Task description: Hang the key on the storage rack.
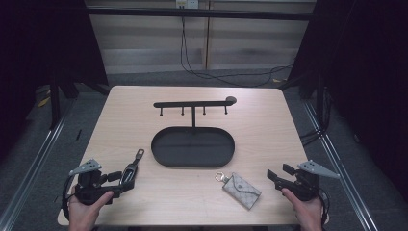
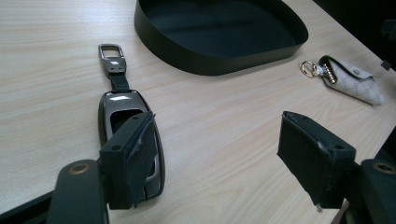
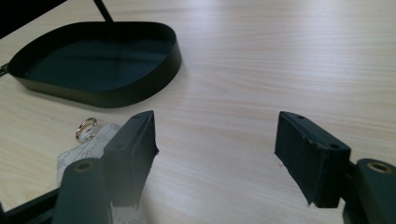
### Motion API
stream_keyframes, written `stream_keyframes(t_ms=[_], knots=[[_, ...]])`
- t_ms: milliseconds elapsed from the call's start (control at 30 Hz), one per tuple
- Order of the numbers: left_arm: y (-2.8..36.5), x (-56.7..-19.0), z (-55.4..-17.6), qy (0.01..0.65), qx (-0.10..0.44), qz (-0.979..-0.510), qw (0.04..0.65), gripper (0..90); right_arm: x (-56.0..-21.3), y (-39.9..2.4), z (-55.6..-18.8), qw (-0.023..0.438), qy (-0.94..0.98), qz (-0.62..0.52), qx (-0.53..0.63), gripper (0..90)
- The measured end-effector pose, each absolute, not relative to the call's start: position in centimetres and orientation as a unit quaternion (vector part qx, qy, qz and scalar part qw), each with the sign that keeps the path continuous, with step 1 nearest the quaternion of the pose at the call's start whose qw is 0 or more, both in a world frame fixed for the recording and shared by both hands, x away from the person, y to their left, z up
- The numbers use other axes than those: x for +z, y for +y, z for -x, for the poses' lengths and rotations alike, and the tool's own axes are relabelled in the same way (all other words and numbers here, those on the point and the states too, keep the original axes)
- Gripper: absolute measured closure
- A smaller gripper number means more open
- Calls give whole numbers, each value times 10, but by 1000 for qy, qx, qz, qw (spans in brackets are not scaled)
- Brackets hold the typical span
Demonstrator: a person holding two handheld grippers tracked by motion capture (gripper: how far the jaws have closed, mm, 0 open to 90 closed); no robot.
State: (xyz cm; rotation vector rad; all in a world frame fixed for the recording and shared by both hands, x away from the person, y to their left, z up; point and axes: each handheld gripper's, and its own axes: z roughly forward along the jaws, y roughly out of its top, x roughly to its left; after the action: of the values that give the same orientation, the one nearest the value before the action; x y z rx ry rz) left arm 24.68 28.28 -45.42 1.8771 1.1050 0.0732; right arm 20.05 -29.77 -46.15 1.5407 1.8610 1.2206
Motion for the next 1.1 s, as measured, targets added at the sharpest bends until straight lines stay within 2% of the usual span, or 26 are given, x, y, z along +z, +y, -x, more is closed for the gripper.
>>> stream_keyframes(t_ms=[133, 333, 567, 733, 833, 1000, 1100], knots=[[284, -455, -249, 450, 24, -765, 459, 273, -461, -295, -201, 205, 681, -554, 432, 296], [281, -454, -250, 451, 29, -773, 444, 324, -462, -296, -201, 195, 684, -554, 433, 296], [282, -444, -249, 450, 53, -770, 450, 383, -462, -292, -200, 191, 695, -544, 430, 298], [279, -439, -250, 452, 66, -772, 442, 388, -462, -291, -200, 186, 701, -542, 425, 297], [275, -439, -259, 446, 48, -784, 429, 389, -463, -291, -201, 181, 702, -547, 419, 297], [268, -430, -270, 442, 63, -798, 405, 488, -465, -289, -204, 174, 708, -547, 412, 297], [267, -423, -272, 441, 72, -803, 394, 501, -465, -289, -204, 173, 710, -546, 410, 297]])
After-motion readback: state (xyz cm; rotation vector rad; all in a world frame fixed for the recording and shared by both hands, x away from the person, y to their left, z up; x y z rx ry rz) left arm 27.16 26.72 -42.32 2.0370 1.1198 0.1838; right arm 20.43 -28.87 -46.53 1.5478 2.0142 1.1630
